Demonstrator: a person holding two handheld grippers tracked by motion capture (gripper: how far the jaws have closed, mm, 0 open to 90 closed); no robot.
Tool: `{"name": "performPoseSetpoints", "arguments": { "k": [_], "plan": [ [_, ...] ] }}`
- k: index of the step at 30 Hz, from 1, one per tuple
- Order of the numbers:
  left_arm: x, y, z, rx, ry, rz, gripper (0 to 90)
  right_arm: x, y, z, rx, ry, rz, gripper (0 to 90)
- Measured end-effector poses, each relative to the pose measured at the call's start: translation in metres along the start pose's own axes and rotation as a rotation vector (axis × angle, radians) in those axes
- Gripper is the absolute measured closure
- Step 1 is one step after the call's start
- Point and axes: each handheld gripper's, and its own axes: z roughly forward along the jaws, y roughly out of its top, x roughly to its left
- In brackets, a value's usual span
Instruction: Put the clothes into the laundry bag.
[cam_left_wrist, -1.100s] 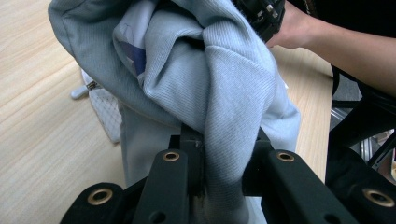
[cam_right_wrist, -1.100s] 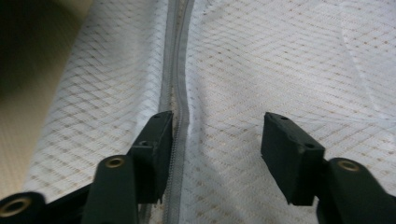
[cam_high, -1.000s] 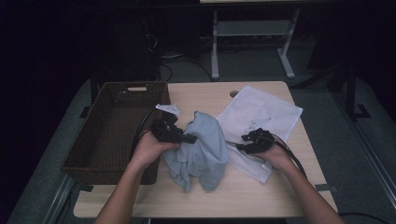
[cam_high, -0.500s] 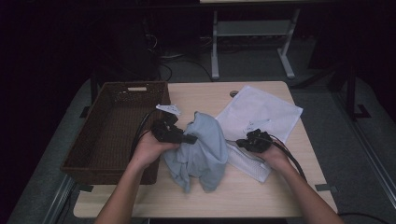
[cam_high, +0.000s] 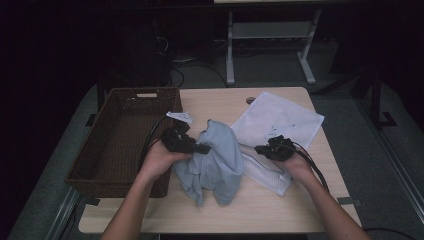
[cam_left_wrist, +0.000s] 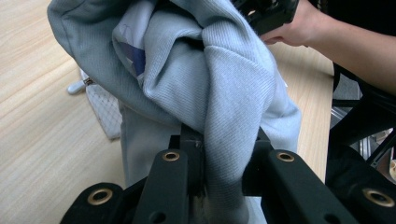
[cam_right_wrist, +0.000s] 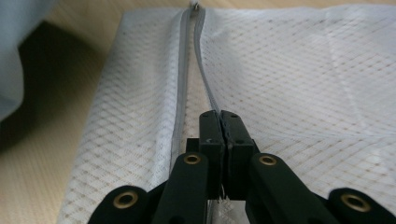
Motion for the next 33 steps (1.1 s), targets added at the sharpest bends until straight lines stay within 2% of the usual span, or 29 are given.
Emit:
{"name": "performPoseSetpoints", "arguments": {
  "k": [6,14,17,20,23,33],
  "plan": [
    [0.000,0.000,0.000,0.004,0.000,0.003,75.8,-0.002,0.007,-0.013,-0.029,-0.013,0.014,87.5],
    [0.000,0.000,0.000,0.004,-0.001,0.004,75.7,-0.008,0.021,-0.034,-0.117,-0.019,0.055,87.4],
    [-0.001,0.000,0.000,0.005,0.000,0.005,75.8,-0.008,0.025,-0.038,-0.122,-0.032,0.051,87.5],
    [-0.001,0.000,-0.001,0.001,0.000,0.003,75.8,-0.009,0.034,-0.046,-0.160,-0.043,0.052,87.5],
    [-0.001,0.000,-0.001,0.001,-0.002,0.003,75.8,-0.009,0.038,-0.049,-0.167,-0.042,0.052,87.5],
    [-0.002,0.001,-0.002,0.005,-0.004,0.009,75.8,-0.009,0.061,-0.068,-0.244,-0.047,0.054,87.4]
  ]
}}
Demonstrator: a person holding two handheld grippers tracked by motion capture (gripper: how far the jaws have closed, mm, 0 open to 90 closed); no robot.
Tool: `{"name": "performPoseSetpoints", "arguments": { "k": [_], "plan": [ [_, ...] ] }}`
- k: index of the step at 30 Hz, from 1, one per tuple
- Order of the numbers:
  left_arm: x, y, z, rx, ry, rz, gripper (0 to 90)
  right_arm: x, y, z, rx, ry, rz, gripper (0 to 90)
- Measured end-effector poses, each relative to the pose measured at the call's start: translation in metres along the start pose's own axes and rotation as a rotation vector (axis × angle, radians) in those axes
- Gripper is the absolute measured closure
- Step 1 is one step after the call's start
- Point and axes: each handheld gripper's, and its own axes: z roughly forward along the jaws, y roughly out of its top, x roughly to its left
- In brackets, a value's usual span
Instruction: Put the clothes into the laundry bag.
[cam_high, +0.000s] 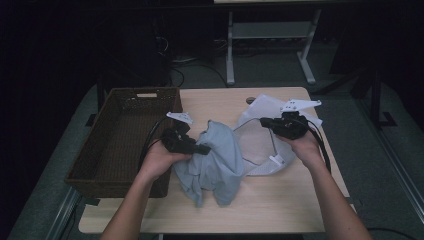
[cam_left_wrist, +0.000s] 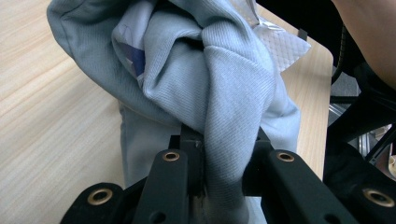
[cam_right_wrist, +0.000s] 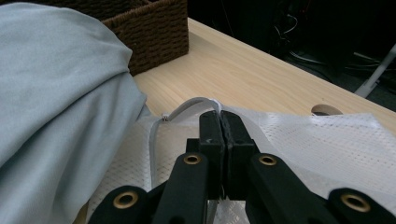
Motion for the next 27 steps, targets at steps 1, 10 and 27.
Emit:
{"name": "performPoseSetpoints", "arguments": {
  "k": [1,10,27],
  "plan": [
    [-0.001,0.001,-0.001,-0.001,0.001,0.000,75.8,0.000,0.000,0.000,0.000,0.000,0.000,87.4],
    [-0.023,0.017,0.004,0.009,-0.030,0.075,75.7,0.002,-0.005,0.008,0.028,0.013,-0.010,87.4],
    [-0.023,0.047,0.080,0.104,-0.082,0.080,75.7,0.000,-0.006,0.007,0.017,0.028,-0.003,87.5]
  ]
}}
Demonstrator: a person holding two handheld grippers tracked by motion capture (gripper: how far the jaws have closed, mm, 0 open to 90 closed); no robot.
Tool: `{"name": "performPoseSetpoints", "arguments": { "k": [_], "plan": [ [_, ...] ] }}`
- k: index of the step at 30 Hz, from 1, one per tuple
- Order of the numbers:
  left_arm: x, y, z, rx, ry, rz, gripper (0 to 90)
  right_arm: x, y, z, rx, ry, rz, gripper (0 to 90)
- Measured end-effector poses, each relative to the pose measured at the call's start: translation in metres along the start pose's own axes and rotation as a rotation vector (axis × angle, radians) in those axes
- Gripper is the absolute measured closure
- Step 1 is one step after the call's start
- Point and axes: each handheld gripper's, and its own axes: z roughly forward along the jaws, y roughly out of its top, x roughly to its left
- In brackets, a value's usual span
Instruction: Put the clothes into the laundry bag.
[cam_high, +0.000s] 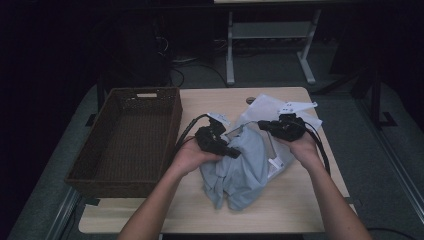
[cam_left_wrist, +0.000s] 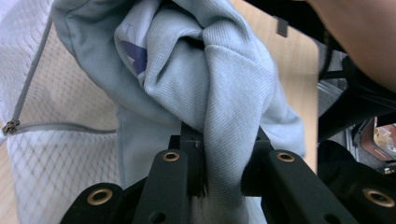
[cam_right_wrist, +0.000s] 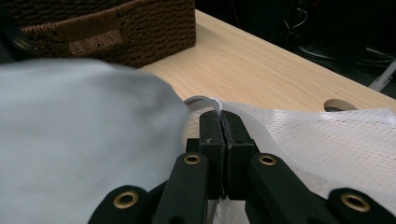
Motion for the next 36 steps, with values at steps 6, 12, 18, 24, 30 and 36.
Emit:
{"name": "performPoseSetpoints", "arguments": {
  "k": [6,12,18,24,30,36],
  "plan": [
    [0.014,0.007,0.026,0.015,0.014,-0.039,75.4,0.000,-0.002,0.000,-0.001,0.006,0.005,87.5],
    [0.026,0.012,0.047,0.024,0.060,-0.069,75.1,0.001,-0.006,0.000,0.005,0.011,0.007,87.5],
    [0.039,0.015,0.060,-0.002,0.104,-0.099,74.8,0.002,-0.010,-0.001,0.011,0.022,0.012,87.5],
    [0.048,0.013,0.071,-0.012,0.128,-0.119,70.4,0.002,-0.016,-0.003,0.026,0.027,0.017,87.5],
    [0.040,0.010,0.062,-0.046,0.146,-0.095,48.6,-0.001,-0.019,-0.004,0.030,0.028,0.032,87.5],
    [0.021,-0.002,0.034,-0.077,0.192,-0.051,27.9,-0.002,-0.021,-0.006,0.030,0.029,0.039,87.4]
  ]
}}
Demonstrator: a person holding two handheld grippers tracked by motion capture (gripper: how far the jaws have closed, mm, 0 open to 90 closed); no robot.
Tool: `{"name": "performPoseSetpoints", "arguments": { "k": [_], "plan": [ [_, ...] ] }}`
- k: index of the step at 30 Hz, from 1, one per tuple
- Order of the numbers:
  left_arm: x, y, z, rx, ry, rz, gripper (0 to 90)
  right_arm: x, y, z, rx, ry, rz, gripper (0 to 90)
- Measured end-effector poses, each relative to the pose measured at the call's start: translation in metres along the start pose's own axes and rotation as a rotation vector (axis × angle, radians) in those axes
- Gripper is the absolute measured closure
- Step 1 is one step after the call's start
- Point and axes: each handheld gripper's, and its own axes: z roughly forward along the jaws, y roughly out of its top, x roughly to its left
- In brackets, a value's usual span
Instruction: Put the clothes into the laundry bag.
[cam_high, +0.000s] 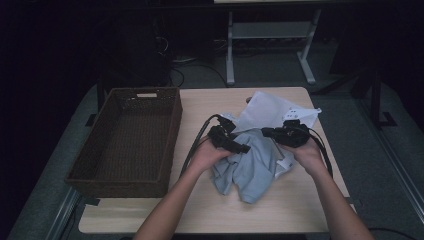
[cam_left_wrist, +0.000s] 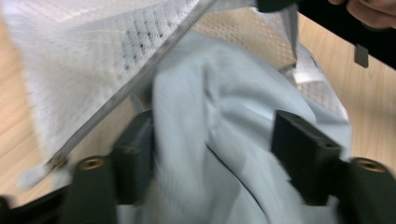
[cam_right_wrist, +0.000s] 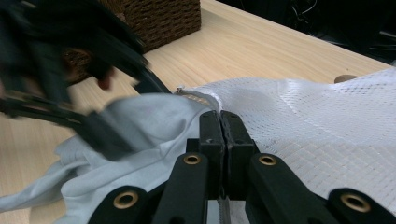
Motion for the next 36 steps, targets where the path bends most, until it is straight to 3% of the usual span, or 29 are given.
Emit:
{"name": "performPoseSetpoints", "arguments": {
  "k": [3,5,10,15,22,24,27,32,36],
  "plan": [
    [-0.007,-0.009,-0.017,-0.013,0.047,0.031,17.4,0.000,-0.001,-0.001,0.001,-0.004,-0.005,87.4],
    [-0.009,-0.019,-0.027,-0.016,0.080,0.038,16.7,0.000,-0.001,-0.001,0.001,-0.004,-0.008,87.4],
    [-0.011,-0.048,-0.036,0.008,0.122,0.013,13.0,0.001,-0.002,-0.002,0.005,-0.006,-0.011,87.4],
    [-0.008,-0.072,-0.026,0.061,0.124,-0.021,12.9,0.001,-0.005,-0.002,0.013,-0.007,-0.014,87.4],
    [-0.004,-0.082,-0.002,0.136,0.121,-0.015,13.3,0.003,-0.007,0.003,0.028,-0.002,-0.022,87.4],
    [-0.005,-0.082,0.002,0.146,0.108,-0.005,17.3,0.003,-0.008,0.004,0.033,-0.001,-0.021,87.4],
    [-0.008,-0.083,0.004,0.150,0.112,0.038,32.7,0.003,-0.009,0.004,0.037,-0.001,-0.019,87.4],
    [-0.010,-0.081,0.002,0.144,0.102,0.067,74.7,0.003,-0.011,0.004,0.046,-0.006,-0.020,87.4],
    [-0.011,-0.080,-0.003,0.112,0.076,0.056,82.9,0.003,-0.011,0.005,0.048,-0.005,-0.023,87.4]
  ]
}}
